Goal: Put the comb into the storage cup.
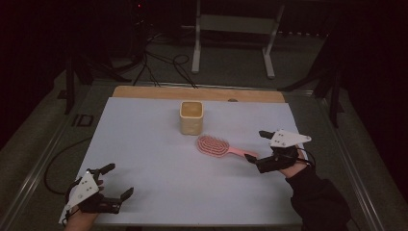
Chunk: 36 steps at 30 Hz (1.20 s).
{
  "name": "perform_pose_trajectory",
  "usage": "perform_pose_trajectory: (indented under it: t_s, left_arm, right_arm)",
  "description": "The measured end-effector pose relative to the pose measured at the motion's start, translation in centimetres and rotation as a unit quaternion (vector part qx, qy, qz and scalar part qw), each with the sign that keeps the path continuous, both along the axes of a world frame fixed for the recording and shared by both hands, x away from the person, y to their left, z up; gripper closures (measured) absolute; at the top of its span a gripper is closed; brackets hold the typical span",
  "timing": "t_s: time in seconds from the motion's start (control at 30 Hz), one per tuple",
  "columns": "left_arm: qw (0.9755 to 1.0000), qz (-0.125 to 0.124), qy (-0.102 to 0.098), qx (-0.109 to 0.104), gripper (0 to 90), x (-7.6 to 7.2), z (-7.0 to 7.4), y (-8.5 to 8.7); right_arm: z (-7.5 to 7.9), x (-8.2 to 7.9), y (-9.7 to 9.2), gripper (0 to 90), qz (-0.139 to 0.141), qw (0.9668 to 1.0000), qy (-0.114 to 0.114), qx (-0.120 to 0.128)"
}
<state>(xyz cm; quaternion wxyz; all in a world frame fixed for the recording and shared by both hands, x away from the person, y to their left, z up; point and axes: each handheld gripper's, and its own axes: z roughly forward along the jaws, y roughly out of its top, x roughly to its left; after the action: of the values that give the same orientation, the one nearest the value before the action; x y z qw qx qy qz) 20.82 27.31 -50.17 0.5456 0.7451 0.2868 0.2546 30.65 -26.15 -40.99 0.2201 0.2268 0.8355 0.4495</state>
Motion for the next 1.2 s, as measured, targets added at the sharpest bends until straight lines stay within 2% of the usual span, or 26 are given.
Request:
perform_pose_trajectory:
  t_s: [0.2,0.73,0.77,0.87,0.9,0.93,1.0,1.2]
  left_arm:
    - [1.0,-0.001,0.0,0.001,0.0,0.0,0.0,0.0]
    - [1.0,-0.003,0.0,0.004,0.0,0.0,0.0,-0.1]
    - [1.0,-0.004,-0.002,0.004,0.0,0.0,0.0,-0.1]
    - [1.0,-0.005,-0.001,0.004,0.0,0.0,0.0,-0.1]
    - [1.0,-0.005,-0.001,0.005,0.0,0.0,0.0,-0.1]
    - [1.0,-0.006,-0.002,0.005,0.0,0.0,0.0,-0.2]
    - [1.0,-0.007,-0.003,0.005,0.0,0.0,0.0,-0.2]
    - [1.0,-0.007,-0.003,0.005,0.0,0.0,0.0,-0.2]
  right_arm:
    - [-0.1,1.4,0.0,8.3,-0.003,1.0,0.006,-0.001]
    - [-1.8,5.2,-0.5,8.8,-0.012,0.9992,0.036,-0.014]
    - [-2.3,5.6,-0.6,10.0,-0.018,0.9986,0.045,-0.02]
    - [-2.8,6.0,-0.7,11.8,-0.026,0.9982,0.048,-0.024]
    - [-3.1,6.2,-0.8,13.8,-0.028,0.9979,0.053,-0.024]
    - [-3.7,6.6,-0.9,19.6,-0.034,0.9973,0.06,-0.026]
    - [-4.3,6.9,-1.0,23.2,-0.043,0.9967,0.057,-0.037]
    - [-5.3,7.4,-1.3,32.3,-0.043,0.9957,0.07,-0.042]
